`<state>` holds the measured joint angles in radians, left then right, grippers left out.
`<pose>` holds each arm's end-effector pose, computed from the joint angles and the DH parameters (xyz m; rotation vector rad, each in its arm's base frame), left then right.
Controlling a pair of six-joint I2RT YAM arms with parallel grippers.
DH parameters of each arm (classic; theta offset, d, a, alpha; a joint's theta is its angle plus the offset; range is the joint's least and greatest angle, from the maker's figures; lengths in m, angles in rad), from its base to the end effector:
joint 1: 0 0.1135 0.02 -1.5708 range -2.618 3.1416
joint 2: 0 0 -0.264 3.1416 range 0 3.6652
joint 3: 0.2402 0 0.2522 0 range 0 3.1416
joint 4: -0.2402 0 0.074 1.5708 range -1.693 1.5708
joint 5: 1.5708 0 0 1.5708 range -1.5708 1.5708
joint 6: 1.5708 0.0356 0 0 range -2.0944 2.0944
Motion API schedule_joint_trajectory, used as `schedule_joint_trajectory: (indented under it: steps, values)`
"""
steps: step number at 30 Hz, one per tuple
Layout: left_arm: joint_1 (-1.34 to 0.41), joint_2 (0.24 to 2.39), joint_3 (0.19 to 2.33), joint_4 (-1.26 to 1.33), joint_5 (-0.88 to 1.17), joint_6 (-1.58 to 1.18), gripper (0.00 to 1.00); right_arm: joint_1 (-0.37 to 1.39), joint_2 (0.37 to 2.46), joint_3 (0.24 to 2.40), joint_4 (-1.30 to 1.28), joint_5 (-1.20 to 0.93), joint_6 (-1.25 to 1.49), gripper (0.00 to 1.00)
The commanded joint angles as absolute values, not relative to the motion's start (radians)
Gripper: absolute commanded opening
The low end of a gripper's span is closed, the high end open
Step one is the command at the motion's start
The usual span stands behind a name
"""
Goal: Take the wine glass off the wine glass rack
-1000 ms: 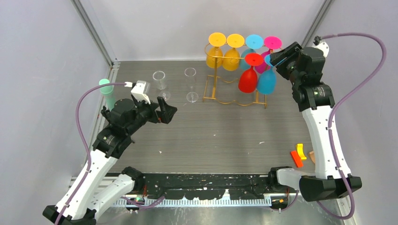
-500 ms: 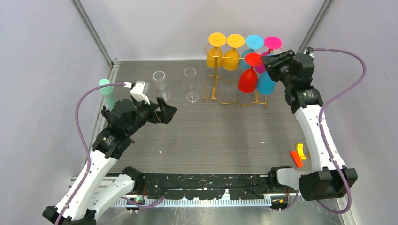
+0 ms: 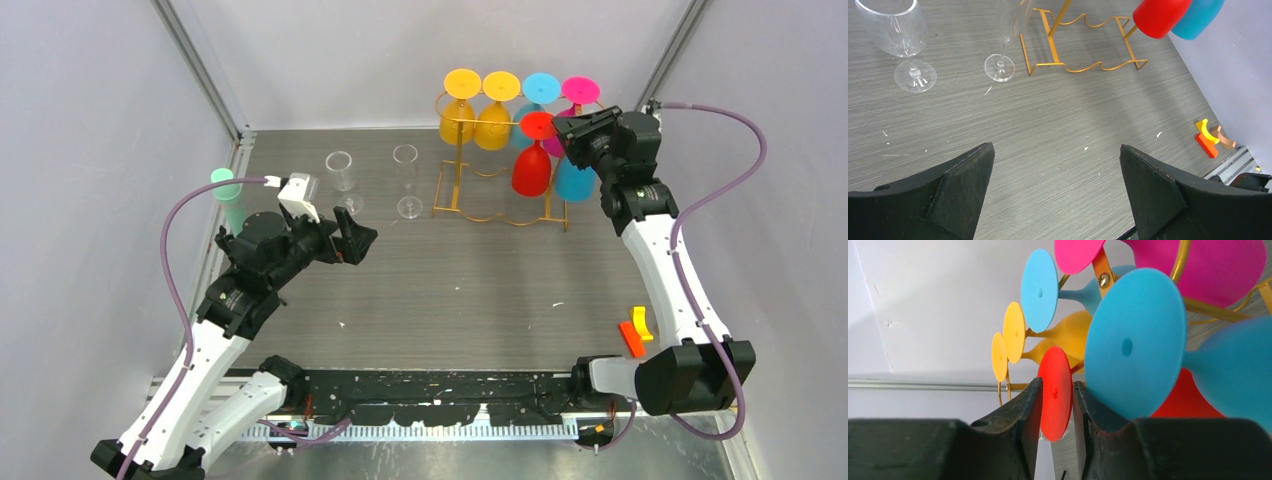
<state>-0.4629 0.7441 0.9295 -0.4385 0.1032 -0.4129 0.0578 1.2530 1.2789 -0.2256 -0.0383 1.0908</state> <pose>0.1428 -0.0754 0.3690 0.1222 1.8775 -0.7051 0.2877 0.0180 0.4089 0.8898 1.6255 0.8530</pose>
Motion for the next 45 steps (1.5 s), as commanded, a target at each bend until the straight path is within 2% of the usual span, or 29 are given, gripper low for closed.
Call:
schedule_joint_trajectory:
  steps: [1, 9, 16, 30, 39, 45]
  values:
    - [-0.465, 0.742, 0.940, -0.416, 0.117, -0.419, 1.00, 0.055, 1.264, 1.270, -0.172, -0.015, 1.108, 0.33]
    - [-0.465, 0.738, 0.937, -0.420, 0.118, -0.420, 1.00, 0.055, 1.265, 1.254, -0.158, -0.025, 1.126, 0.21]
    - [-0.465, 0.735, 0.937, -0.422, 0.114, -0.420, 1.00, 0.055, 1.241, 1.246, -0.144, -0.023, 1.138, 0.01]
    - [-0.465, 0.734, 0.931, -0.403, 0.070, -0.433, 1.00, 0.055, 1.085, 1.218, -0.146, 0.015, 1.190, 0.00]
    - [-0.465, 0.753, 0.937, -0.402, 0.066, -0.488, 1.00, 0.056, 1.047, 1.148, -0.124, -0.146, 1.255, 0.00]
    - [-0.465, 0.801, 0.930, -0.352, 0.126, -0.557, 1.00, 0.061, 0.948, 1.038, 0.054, -0.283, 1.346, 0.00]
